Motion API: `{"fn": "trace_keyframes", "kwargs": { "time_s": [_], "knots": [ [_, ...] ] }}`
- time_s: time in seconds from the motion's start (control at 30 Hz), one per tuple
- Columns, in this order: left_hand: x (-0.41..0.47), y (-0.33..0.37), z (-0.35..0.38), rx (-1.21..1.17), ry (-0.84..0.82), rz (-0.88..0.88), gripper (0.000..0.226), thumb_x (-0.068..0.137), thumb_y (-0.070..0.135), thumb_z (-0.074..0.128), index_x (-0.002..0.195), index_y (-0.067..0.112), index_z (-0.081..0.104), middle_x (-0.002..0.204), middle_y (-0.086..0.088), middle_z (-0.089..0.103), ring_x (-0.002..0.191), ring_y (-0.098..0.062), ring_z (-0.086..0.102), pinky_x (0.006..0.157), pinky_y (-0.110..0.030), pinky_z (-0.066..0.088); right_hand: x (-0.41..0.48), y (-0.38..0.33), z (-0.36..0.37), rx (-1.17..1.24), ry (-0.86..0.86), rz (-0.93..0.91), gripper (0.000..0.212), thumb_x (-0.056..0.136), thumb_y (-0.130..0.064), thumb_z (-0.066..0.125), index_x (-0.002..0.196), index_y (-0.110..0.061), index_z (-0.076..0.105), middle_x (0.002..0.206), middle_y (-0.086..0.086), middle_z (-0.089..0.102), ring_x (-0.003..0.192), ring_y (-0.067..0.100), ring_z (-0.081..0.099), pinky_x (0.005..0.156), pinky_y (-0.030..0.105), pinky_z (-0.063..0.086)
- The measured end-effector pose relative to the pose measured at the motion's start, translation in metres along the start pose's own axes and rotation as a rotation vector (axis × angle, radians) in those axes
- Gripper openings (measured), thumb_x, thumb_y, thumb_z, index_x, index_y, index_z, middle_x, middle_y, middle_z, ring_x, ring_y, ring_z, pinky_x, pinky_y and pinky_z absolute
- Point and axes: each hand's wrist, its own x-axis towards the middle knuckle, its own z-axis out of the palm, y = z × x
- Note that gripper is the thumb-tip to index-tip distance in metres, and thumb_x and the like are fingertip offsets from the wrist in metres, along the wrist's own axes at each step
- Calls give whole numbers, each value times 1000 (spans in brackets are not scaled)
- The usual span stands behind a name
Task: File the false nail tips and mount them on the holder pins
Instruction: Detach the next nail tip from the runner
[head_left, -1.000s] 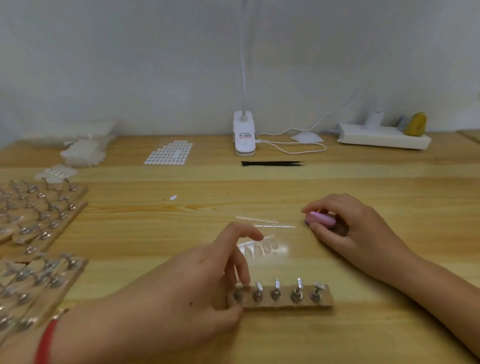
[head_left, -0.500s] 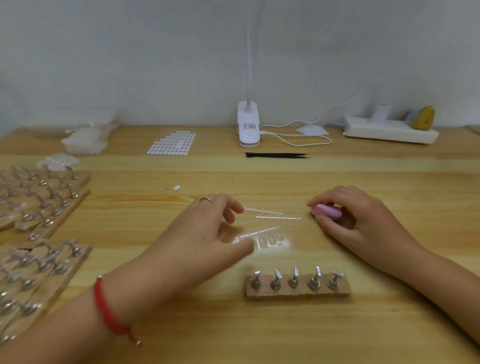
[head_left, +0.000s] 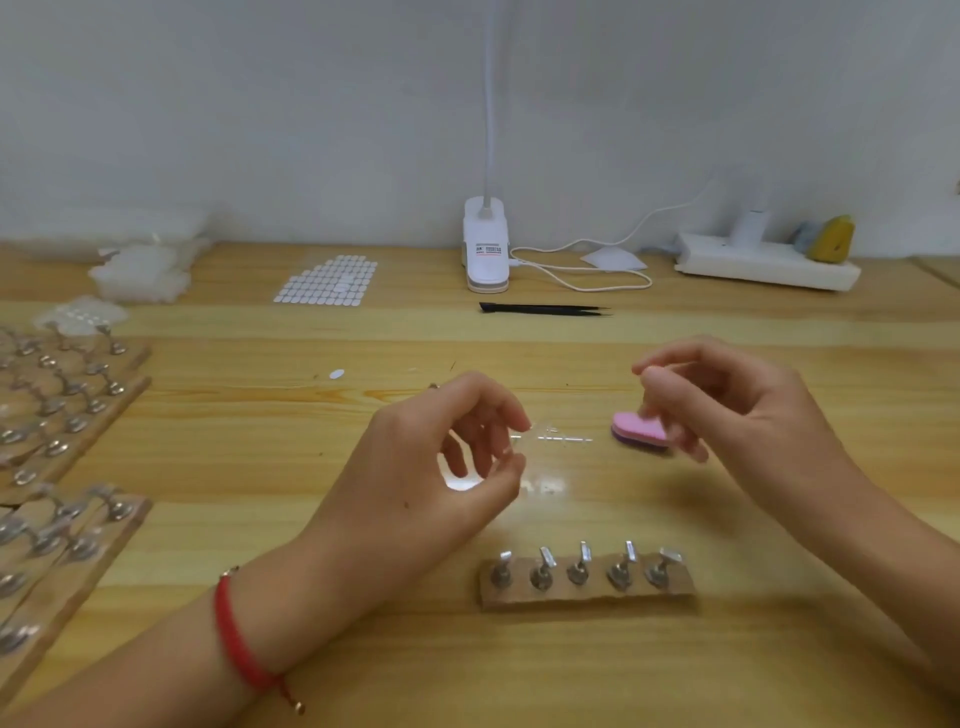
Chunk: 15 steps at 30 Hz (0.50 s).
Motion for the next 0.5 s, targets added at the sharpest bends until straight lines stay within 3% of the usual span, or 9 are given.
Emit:
{"fn": "trace_keyframes", "kwargs": {
  "time_s": [0.07, 0.2, 0.3, 0.4, 0.5],
  "knots": [
    [-1, 5, 0, 96, 64, 127, 23, 78, 13, 70, 90, 27, 57, 75, 15, 58, 67, -9, 59, 58, -20, 46, -5, -14, 7, 225, -137, 183, 33, 73, -42, 71, 83, -12, 64, 65, 6, 66, 42, 11, 45, 39, 19, 37],
    [-4, 13, 1, 152, 127, 317, 22, 78, 5, 71, 87, 19, 56, 79, 13, 57, 64, -6, 57, 51, -23, 44, -19, -32, 22, 255, -375, 305, 46, 66, -44, 82, 70, -18, 44, 71, 10, 67, 43, 13, 43, 43, 23, 38],
    [-6, 14, 2, 160, 114, 391, 20, 81, 6, 67, 85, 19, 53, 78, 7, 59, 63, -10, 57, 49, -25, 43, -24, -40, 24, 312, -371, 283, 54, 69, -32, 87, 74, -16, 36, 69, 4, 67, 48, 14, 51, 47, 21, 45],
    [-5, 14, 2, 126, 132, 377, 25, 80, 2, 70, 85, 17, 50, 78, 2, 60, 66, -12, 58, 48, -26, 45, -26, -43, 26, 396, -315, 202, 45, 66, -15, 78, 74, -12, 34, 72, 6, 70, 54, 14, 61, 53, 20, 50],
    [-4, 15, 4, 56, 106, 327, 28, 77, 3, 72, 90, 16, 51, 92, 3, 55, 78, -11, 57, 55, -22, 47, -23, -42, 25, 424, -227, 158, 38, 66, -7, 73, 75, -11, 36, 74, 11, 71, 67, 22, 70, 55, 24, 55]
  ]
}}
